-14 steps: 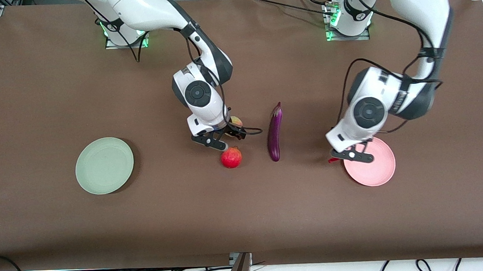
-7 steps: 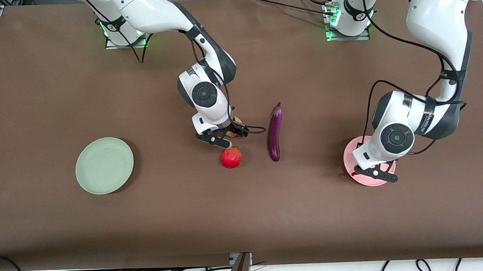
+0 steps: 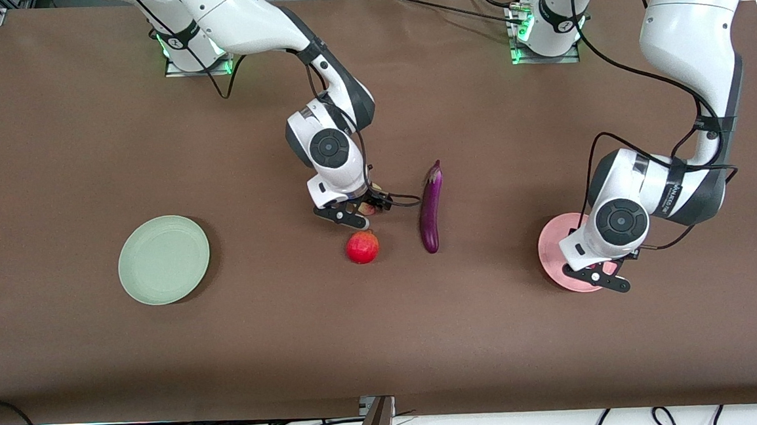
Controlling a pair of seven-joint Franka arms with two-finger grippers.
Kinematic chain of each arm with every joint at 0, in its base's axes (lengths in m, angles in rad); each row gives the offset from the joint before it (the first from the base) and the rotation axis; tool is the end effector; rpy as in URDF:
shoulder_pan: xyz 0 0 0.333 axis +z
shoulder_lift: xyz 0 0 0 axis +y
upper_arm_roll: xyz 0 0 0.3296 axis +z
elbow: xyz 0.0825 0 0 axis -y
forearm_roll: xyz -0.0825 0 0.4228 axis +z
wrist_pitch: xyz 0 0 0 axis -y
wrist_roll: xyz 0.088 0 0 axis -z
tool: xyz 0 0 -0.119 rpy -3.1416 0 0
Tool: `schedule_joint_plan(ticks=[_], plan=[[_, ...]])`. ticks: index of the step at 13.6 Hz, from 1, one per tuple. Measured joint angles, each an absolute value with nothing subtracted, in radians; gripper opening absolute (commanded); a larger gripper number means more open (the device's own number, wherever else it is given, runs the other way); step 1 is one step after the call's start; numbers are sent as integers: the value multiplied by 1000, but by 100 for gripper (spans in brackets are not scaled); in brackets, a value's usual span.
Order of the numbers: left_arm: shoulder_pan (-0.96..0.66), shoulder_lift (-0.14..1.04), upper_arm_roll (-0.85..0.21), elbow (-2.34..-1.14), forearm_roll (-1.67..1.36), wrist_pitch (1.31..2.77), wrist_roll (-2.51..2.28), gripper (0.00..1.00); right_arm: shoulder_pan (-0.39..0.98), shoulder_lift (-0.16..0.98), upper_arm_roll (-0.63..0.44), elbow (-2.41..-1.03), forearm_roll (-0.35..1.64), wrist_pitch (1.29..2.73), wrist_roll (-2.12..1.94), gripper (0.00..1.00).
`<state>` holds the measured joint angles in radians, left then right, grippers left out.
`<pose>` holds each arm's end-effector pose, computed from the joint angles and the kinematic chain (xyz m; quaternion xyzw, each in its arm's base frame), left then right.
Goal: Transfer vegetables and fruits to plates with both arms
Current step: 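Lower the chili onto the pink plate and open the left gripper, then carry the peach to the green plate while the left gripper grasps the eggplant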
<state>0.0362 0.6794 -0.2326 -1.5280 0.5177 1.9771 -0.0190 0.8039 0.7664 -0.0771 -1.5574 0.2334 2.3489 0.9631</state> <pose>0.7215 -0.0837 0.2298 -0.9642 0.1949 0.0824 0.1598 0.5480 0.5041 0.1691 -0.9807 0.1864 0.0333 0.0493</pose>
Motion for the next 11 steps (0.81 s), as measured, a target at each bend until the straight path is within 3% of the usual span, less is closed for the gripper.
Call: schedule_joint_plan(ticks=[2, 4, 5, 8, 11], plan=[[36, 679, -236, -1527, 518, 1977, -19, 100, 810, 769, -79, -1557, 232, 2344, 963, 59], [34, 679, -245, -1524, 499, 1977, -21, 100, 811, 770, -79, -1557, 232, 2344, 961, 34], [32, 678, -251, -1520, 456, 1976, -21, 100, 811, 770, -79, -1557, 232, 2344, 956, 29], [28, 666, -276, -1503, 269, 1937, -21, 100, 808, 767, -82, -1550, 233, 2316, 912, 29], [26, 651, -339, -1501, 174, 1884, -90, 100, 742, 716, -98, -1494, 233, 2080, 812, 29]])
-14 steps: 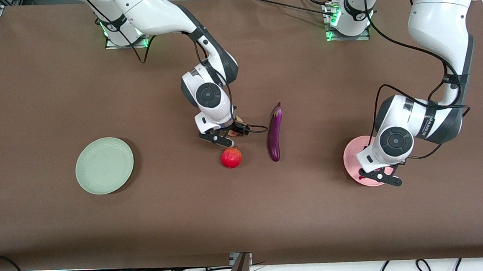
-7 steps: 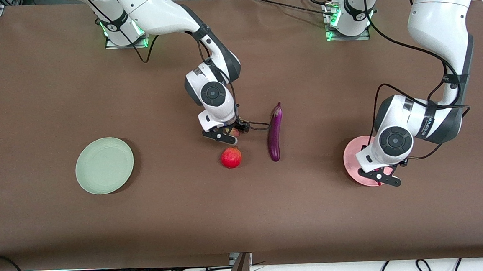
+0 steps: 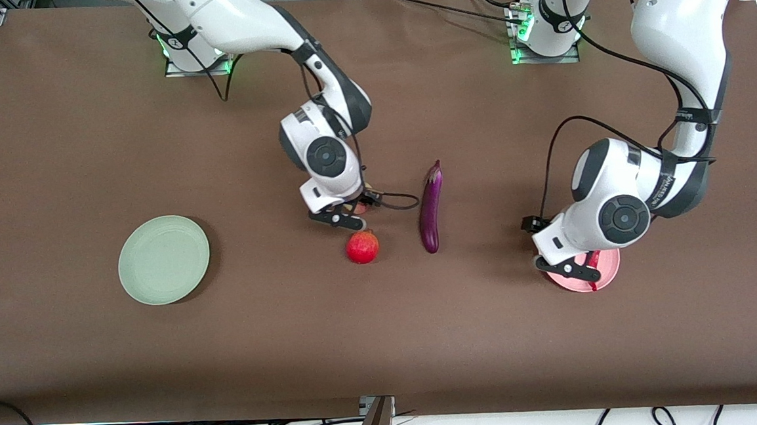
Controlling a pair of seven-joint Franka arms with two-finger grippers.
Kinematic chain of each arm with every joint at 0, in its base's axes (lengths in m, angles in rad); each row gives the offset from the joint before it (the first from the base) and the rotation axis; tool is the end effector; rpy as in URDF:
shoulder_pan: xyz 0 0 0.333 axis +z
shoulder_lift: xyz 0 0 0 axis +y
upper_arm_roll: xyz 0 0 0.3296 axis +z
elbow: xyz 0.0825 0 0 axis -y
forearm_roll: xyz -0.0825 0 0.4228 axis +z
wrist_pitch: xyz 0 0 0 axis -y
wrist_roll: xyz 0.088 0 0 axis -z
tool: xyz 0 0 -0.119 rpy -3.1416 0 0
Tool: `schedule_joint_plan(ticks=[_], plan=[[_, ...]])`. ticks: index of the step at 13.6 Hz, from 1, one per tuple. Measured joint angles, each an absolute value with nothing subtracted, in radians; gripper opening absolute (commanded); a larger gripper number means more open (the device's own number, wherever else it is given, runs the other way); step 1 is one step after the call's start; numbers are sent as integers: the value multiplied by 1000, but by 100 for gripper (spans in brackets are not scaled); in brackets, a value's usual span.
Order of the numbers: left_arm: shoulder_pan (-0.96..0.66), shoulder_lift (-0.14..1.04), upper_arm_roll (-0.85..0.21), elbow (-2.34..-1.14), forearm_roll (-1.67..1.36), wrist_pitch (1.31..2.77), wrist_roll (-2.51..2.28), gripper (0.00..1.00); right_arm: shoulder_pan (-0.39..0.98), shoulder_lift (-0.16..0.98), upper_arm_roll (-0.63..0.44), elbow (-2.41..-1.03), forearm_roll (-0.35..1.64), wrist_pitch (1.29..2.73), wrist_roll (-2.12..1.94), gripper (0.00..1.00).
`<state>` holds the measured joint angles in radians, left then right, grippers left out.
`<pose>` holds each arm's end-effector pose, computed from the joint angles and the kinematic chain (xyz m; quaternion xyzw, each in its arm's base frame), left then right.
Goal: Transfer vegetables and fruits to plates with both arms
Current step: 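Carry the peach to the green plate while the left gripper grasps the eggplant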
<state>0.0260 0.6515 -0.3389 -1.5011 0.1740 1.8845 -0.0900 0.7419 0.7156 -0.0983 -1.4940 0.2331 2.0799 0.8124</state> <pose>0.6986 -0.1755 0.2632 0.9851 -0.1262 -0.1170 0.0022 0.5773 0.4634 0.2148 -0.9865 0.1367 0.0895 0.0073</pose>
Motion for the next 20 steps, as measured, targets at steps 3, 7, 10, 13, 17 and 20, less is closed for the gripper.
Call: schedule_joint_plan(ticks=[3, 7, 10, 13, 17, 20], plan=[[21, 651, -416, -1501, 110, 1872, -173, 100, 629, 617, -147, -1477, 232, 1850, 617, 29], [-67, 658, -443, -1522, -2, 1900, -256, 100, 475, 603, -361, -1492, 232, 1752, 193, 29], [-193, 685, -440, -1585, 21, 2059, -400, 100, 316, 627, -374, -1495, 215, 1755, 36, 29], [-248, 721, -435, -1647, 81, 2191, -488, 100, 288, 663, -373, -1499, 190, 1803, 31, 29], [-288, 743, -395, -1653, 241, 2217, -513, 100, 257, 732, -373, -1505, 184, 1912, 18, 29], [-291, 749, -390, -1653, 257, 2220, -512, 25, 231, 757, -373, -1505, 185, 1958, 3, 29]])
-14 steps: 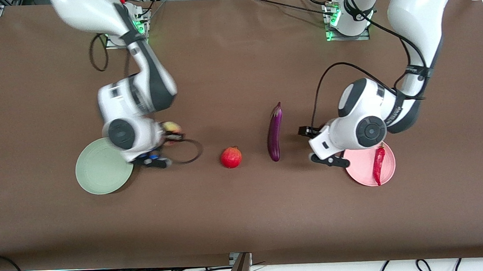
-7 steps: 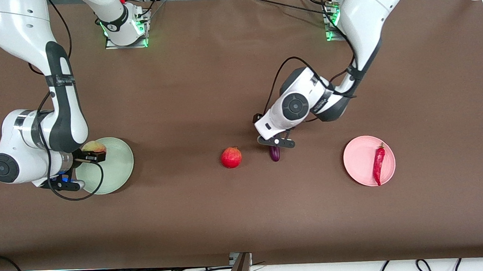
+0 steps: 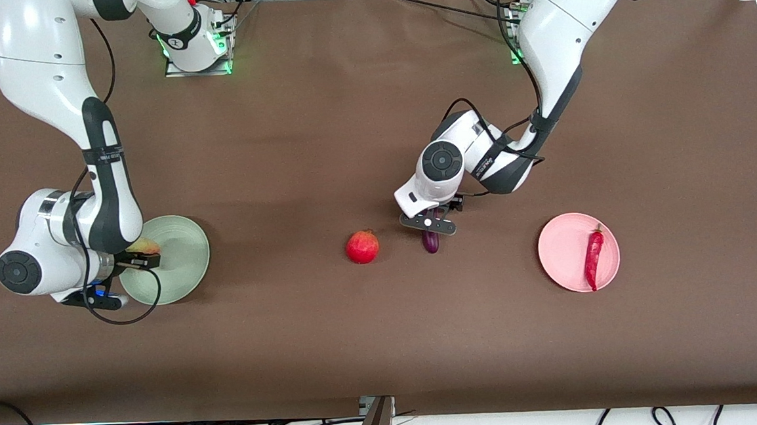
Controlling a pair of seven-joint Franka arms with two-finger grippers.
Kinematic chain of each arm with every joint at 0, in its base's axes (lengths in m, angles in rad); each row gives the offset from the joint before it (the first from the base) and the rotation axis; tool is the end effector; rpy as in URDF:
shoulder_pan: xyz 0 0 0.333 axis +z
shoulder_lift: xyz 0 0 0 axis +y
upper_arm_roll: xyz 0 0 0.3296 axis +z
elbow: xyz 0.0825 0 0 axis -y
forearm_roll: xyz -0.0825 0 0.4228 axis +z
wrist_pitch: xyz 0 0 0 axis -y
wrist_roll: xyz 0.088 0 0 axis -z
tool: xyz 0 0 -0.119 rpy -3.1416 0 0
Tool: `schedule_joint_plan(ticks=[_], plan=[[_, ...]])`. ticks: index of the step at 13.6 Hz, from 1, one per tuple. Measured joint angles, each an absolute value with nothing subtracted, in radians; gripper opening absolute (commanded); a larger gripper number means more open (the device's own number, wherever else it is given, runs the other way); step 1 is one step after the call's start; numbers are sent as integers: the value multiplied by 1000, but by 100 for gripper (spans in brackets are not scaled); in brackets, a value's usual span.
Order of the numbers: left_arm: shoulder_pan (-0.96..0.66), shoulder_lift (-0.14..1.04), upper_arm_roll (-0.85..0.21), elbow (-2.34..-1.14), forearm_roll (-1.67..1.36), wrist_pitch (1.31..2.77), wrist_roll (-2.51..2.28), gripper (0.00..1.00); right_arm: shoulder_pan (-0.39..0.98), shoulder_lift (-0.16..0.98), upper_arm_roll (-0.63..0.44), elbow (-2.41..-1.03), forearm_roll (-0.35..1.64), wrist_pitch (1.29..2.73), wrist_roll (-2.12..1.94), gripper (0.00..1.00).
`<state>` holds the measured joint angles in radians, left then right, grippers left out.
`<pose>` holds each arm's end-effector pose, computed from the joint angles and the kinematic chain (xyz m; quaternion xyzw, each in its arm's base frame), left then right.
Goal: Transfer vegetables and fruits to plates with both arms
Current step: 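Carry the peach to the green plate while the left gripper grasps the eggplant, then release the peach on the green plate while the left gripper lowers the eggplant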
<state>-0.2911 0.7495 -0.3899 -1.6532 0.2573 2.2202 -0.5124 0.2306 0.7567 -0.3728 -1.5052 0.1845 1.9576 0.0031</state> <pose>0.5680 -0.4174 0.1595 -0.9894 0.1284 0.0684 0.0023 0.7173 -0.0538 0.1974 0.9871 -0.0868 -0.1276 0.0424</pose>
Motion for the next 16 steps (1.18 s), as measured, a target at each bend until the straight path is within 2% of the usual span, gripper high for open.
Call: schedule_joint_plan(ticks=[1, 2, 3, 4, 6, 9, 12, 16], plan=[[-292, 754, -390, -1653, 258, 2222, -512, 11, 229, 761, -372, -1505, 185, 1966, 3, 30], [-293, 758, -388, -1653, 258, 2223, -512, 6, 229, 765, -370, -1505, 185, 1971, 3, 34], [-293, 759, -385, -1653, 258, 2224, -512, 1, 229, 768, -367, -1505, 185, 1975, 3, 54], [-291, 758, -381, -1652, 258, 2224, -512, 0, 229, 768, -365, -1505, 185, 1976, 3, 100], [-282, 749, -375, -1637, 259, 2178, -512, 0, 229, 769, -365, -1505, 185, 1981, 2, 100], [-227, 664, -370, -1572, 261, 1948, -479, 3, 230, 764, -364, -1488, 185, 1983, -6, 100], [-104, 573, -361, -1508, 264, 1735, -308, 4, 251, 720, -342, -1439, 185, 1899, -11, 100], [100, 580, -355, -1491, 375, 1730, -46, 5, 396, 672, -318, -1398, 193, 1828, 59, 100]])
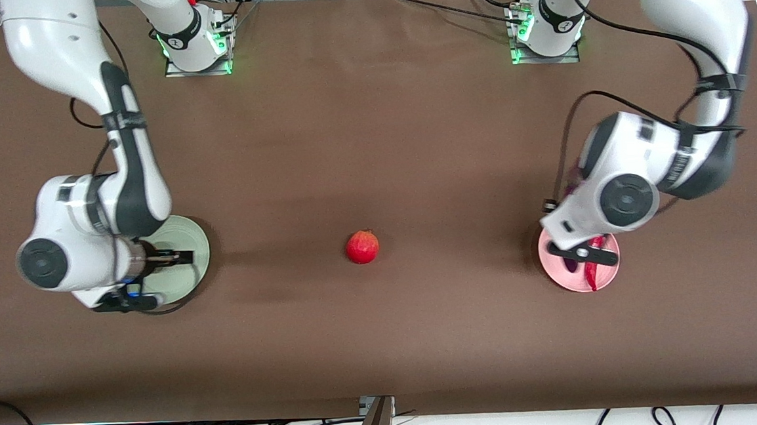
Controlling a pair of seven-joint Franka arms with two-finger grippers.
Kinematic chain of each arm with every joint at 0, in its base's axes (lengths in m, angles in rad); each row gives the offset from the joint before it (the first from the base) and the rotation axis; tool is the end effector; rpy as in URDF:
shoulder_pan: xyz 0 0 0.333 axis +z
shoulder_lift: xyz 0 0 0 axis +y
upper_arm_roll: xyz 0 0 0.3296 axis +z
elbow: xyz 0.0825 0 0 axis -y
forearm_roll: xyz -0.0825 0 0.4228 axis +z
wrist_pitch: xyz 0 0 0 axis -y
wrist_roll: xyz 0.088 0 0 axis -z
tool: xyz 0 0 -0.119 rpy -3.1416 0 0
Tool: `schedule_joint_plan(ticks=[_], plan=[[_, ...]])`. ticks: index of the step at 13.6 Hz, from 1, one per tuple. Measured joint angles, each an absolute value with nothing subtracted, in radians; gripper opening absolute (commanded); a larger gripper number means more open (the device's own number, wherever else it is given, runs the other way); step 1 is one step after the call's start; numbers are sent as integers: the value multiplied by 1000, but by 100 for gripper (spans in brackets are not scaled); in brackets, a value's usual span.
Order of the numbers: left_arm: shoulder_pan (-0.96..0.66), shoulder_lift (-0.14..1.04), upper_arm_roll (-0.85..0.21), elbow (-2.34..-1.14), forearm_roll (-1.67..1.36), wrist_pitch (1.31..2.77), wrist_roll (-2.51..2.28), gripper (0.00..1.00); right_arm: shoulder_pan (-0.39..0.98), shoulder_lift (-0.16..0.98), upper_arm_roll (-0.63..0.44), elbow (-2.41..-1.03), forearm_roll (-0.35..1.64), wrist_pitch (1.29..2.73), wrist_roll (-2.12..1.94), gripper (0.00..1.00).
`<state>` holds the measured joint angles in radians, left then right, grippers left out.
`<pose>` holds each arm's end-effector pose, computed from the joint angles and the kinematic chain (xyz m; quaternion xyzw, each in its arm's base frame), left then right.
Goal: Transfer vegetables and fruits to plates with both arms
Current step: 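Release the peach on the green plate while the left gripper lowers the eggplant, then grasp the red apple with the right gripper while the left gripper withdraws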
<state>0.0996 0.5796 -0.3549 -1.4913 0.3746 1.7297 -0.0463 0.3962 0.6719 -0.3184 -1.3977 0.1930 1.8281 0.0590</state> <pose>0.7000 -0.1075 0.3116 -0.9745 0.1478 0.1351 0.1009 0.7305 0.1155 0.2905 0.9946 -0.0027 -0.1024 0.0178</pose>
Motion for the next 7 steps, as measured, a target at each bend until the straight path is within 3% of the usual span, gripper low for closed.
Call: schedule_joint_plan(ticks=[3, 4, 5, 6, 7], plan=[[120, 645, -360, -1493, 440, 1788, -10, 12, 511, 674, -313, -1386, 246, 1860, 209, 100], [111, 671, -366, -1494, 444, 1796, -10, 18, 548, 676, -312, -1380, 276, 1895, 257, 100], [101, 689, -368, -1494, 450, 1806, -12, 54, 583, 679, -311, -1378, 306, 1937, 303, 100], [94, 699, -368, -1494, 453, 1818, -12, 100, 620, 685, -310, -1377, 326, 1980, 351, 100], [95, 703, -367, -1493, 453, 1829, -12, 100, 659, 697, -309, -1377, 335, 2027, 403, 100]])
